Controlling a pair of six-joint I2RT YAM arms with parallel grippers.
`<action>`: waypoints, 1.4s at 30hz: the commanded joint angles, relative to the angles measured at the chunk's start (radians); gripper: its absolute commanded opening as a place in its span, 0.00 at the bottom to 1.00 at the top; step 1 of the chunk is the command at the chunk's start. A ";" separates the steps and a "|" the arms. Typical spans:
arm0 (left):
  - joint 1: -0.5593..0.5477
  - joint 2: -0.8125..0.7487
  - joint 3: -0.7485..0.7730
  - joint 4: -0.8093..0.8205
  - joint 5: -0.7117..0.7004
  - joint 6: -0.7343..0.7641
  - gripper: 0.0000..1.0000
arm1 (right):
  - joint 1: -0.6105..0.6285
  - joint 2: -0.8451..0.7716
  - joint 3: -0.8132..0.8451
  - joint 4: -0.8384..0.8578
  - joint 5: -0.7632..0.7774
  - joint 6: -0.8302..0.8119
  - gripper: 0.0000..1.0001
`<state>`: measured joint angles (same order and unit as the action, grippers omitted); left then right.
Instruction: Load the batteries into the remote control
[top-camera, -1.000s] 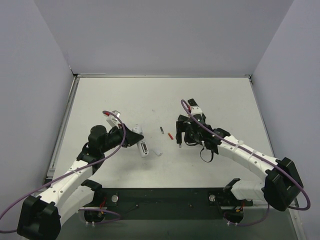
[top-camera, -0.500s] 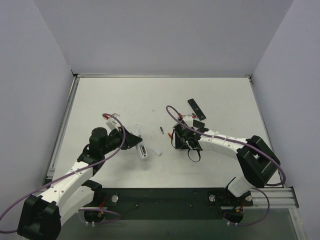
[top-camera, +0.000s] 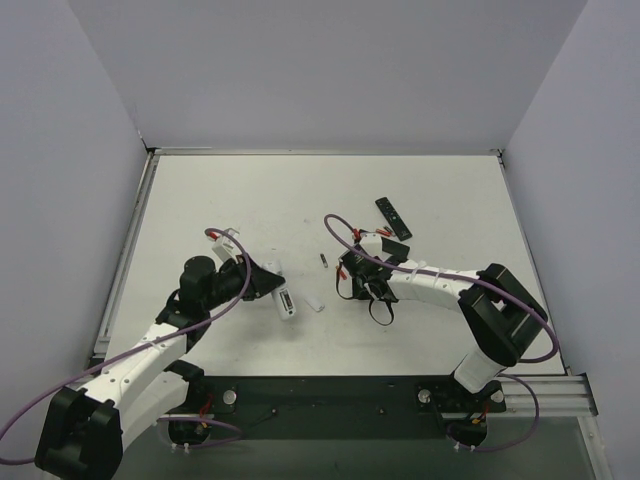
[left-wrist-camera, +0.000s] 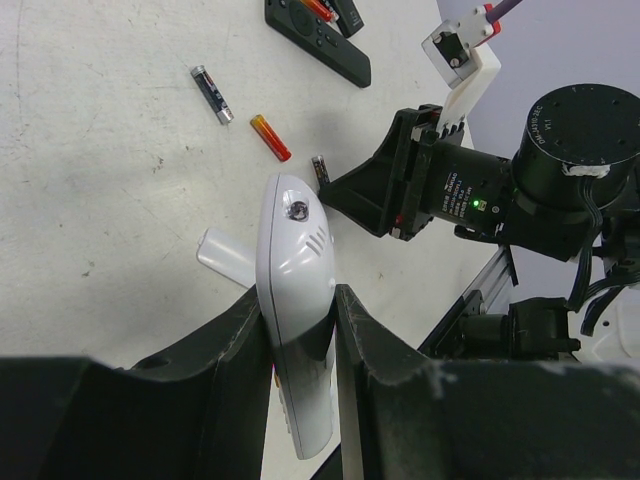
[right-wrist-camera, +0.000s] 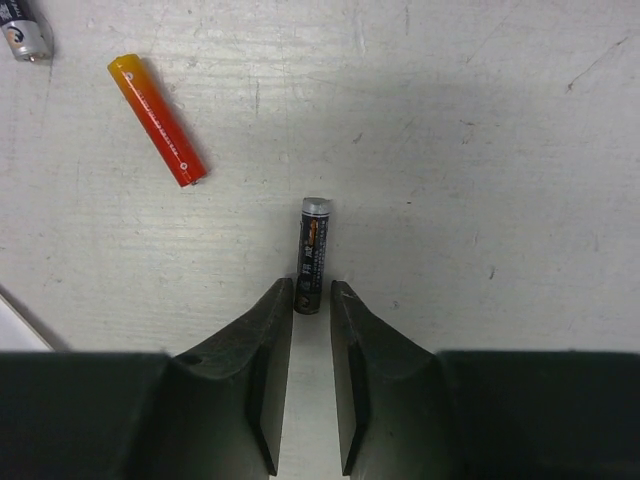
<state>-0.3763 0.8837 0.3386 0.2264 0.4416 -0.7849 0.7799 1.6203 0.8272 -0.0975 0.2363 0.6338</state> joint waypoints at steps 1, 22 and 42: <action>0.007 0.003 0.004 0.082 0.006 -0.016 0.00 | 0.007 0.006 0.007 -0.016 0.031 0.004 0.13; 0.007 0.153 -0.019 0.333 0.048 -0.117 0.00 | 0.114 -0.283 0.255 -0.349 -0.159 -0.189 0.00; -0.024 0.179 -0.075 0.564 -0.018 -0.296 0.00 | 0.263 -0.077 0.625 -0.633 -0.433 -0.266 0.00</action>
<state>-0.3851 1.0763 0.2672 0.6647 0.4599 -1.0355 1.0233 1.5135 1.4002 -0.6548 -0.1596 0.3836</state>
